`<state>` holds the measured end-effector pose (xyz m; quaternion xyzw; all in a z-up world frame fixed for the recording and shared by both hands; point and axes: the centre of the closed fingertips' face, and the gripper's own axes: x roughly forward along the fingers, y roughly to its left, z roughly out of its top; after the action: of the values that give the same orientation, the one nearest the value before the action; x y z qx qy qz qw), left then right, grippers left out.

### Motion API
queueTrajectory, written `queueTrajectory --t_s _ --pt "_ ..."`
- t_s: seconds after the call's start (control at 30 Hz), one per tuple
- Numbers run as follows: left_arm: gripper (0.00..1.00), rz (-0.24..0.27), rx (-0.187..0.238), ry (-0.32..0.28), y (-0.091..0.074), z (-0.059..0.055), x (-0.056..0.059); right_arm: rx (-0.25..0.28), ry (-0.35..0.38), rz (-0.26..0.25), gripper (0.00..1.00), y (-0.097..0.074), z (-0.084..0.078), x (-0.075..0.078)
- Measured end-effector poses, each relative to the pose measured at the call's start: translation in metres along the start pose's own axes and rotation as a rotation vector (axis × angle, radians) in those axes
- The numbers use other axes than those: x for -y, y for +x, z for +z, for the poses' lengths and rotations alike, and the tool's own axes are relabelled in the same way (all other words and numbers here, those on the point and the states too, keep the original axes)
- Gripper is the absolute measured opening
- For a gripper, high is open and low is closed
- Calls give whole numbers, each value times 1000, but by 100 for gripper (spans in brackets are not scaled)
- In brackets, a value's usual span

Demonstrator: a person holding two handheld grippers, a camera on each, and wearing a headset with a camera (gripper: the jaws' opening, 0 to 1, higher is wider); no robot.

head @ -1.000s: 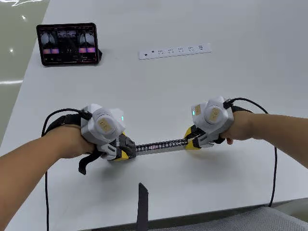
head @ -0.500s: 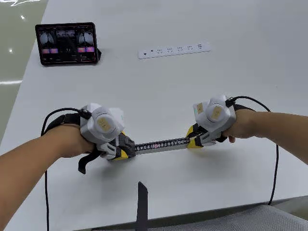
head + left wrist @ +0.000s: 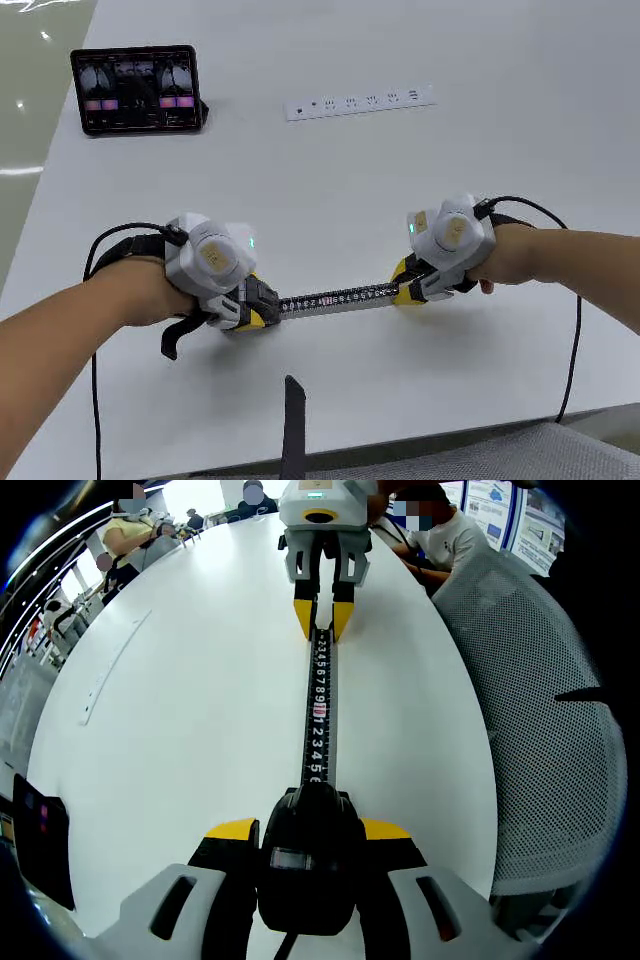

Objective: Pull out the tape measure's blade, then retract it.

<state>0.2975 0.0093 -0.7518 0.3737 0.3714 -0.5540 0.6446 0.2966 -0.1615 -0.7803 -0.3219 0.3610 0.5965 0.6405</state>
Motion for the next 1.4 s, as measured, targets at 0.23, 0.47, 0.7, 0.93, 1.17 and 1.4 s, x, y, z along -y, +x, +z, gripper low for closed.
queueTrajectory --t_s 0.23,0.47,0.7,0.93,1.17,1.4 --pt "33 0 0 1 0 0 0 -2 2 -2 10 -1 -2 -1" --pt "33 -1 1 0 1 0 -1 -3 4 -4 10 -3 -4 -1" --pt "33 0 1 0 1 -1 -2 -4 2 -5 10 -4 -5 0" --pt "33 -1 1 0 1 -2 -2 -4 11 -9 10 -5 -9 1" --pt "33 -1 1 1 1 -2 -2 -8 12 -13 10 -7 -12 1" --pt "33 1 0 3 1 -2 -2 -12 17 -16 10 -10 -17 2"
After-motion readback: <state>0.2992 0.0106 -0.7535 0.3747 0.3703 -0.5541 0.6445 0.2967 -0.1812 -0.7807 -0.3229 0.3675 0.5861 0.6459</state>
